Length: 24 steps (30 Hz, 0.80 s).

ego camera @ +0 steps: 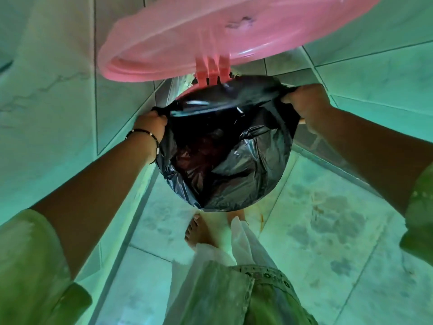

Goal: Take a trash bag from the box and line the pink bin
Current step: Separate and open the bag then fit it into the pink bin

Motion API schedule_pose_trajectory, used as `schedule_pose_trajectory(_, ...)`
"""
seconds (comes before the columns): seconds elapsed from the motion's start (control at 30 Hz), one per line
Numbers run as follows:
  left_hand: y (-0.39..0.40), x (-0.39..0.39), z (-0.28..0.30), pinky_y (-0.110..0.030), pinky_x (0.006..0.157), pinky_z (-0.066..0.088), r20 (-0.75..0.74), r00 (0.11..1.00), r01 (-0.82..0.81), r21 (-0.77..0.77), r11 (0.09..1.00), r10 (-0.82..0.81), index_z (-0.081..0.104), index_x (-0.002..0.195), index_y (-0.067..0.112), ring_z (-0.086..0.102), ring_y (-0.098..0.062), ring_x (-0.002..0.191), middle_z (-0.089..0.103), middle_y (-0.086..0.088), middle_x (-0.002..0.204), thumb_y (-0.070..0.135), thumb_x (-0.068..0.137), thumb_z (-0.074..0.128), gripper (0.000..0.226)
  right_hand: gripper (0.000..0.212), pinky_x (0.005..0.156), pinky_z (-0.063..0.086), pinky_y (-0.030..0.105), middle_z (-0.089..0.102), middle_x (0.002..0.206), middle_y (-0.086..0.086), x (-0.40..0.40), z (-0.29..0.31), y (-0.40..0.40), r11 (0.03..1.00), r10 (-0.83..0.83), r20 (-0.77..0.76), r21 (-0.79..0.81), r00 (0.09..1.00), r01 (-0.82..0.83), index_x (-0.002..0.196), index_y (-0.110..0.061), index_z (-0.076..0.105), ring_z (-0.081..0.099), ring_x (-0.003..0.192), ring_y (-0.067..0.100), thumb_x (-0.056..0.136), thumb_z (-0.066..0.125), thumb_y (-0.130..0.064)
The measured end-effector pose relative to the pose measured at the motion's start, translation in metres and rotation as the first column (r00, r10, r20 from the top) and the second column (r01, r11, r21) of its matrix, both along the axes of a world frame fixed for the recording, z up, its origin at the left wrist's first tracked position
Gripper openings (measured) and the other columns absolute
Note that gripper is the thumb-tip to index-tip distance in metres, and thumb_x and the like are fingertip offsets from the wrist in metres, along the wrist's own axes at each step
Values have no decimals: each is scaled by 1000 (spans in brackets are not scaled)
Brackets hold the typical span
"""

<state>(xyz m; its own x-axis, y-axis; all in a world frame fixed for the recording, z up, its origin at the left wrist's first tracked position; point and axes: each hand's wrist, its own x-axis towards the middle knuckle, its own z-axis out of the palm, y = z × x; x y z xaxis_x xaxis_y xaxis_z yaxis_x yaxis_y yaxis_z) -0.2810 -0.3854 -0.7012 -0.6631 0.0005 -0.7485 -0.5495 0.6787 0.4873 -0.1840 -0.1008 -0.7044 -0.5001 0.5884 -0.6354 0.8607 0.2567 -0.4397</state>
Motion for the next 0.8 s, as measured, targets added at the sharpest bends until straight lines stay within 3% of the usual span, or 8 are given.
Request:
schedule_pose_trajectory(0.07,14,-3,1,-25,76,35,3,996,85,15,996,-85,53,124,7,47,-19,94,57,-20,119,13,92,46,33,30,61,40,13,48,70,-7,-8,-2,-1,999,35,-21,-13,999,-35,61,-27,45,44,63,6,86,59,-21)
schedule_pose_trajectory(0.13,25,-4,3,-18,72,31,-16,989,148,42,988,-147,48,130,9,46,-19,97,53,-18,130,13,94,44,36,15,67,45,17,59,73,-4,-13,1,-5,1000,-8,-129,-12,992,7,69,-17,63,52,69,11,83,64,-17)
schedule_pose_trajectory(0.23,30,-5,0,-22,87,35,-31,980,199,39,979,-198,31,143,17,47,-21,115,43,-8,142,21,96,42,49,28,80,45,16,69,105,9,-20,3,-8,999,-3,-218,-45,976,-7,111,-10,69,61,88,14,83,66,-14)
schedule_pose_trajectory(0.37,36,-15,-1,-31,106,30,-23,966,255,-84,963,-258,34,141,14,36,-29,134,35,-13,149,42,98,29,52,33,84,41,14,65,120,11,-23,-3,-3,994,103,-157,-31,982,-109,120,-12,63,59,92,13,87,61,-10)
schedule_pose_trajectory(0.5,35,-17,-18,-36,102,33,70,992,118,-122,986,-110,44,133,5,44,-31,126,45,-18,140,59,92,20,72,30,66,47,25,67,85,13,-7,-23,3,989,132,31,-73,991,-129,111,-4,66,59,55,10,86,52,6)
schedule_pose_trajectory(0.63,24,-18,-31,-41,107,36,59,998,0,-80,997,5,47,131,6,48,-32,124,50,-18,137,62,90,23,73,52,35,31,12,49,46,6,19,-37,-5,987,-10,65,-162,998,20,49,-5,58,47,39,16,93,32,8)
schedule_pose_trajectory(0.73,22,-17,-37,-35,108,29,-6,1000,-3,-96,995,3,41,135,6,41,-29,131,42,-16,144,52,95,22,64,52,33,33,10,52,32,-13,33,-45,-13,991,-26,5,-135,1000,26,47,-15,59,46,29,-3,88,43,11)
schedule_pose_trajectory(0.8,25,-14,-35,-34,105,29,-20,1000,6,-109,994,-8,41,135,5,40,-29,131,42,-16,144,52,95,21,64,36,45,36,12,60,48,-15,40,-42,-10,996,57,-29,-72,998,-59,59,-9,70,49,42,-4,85,51,8)
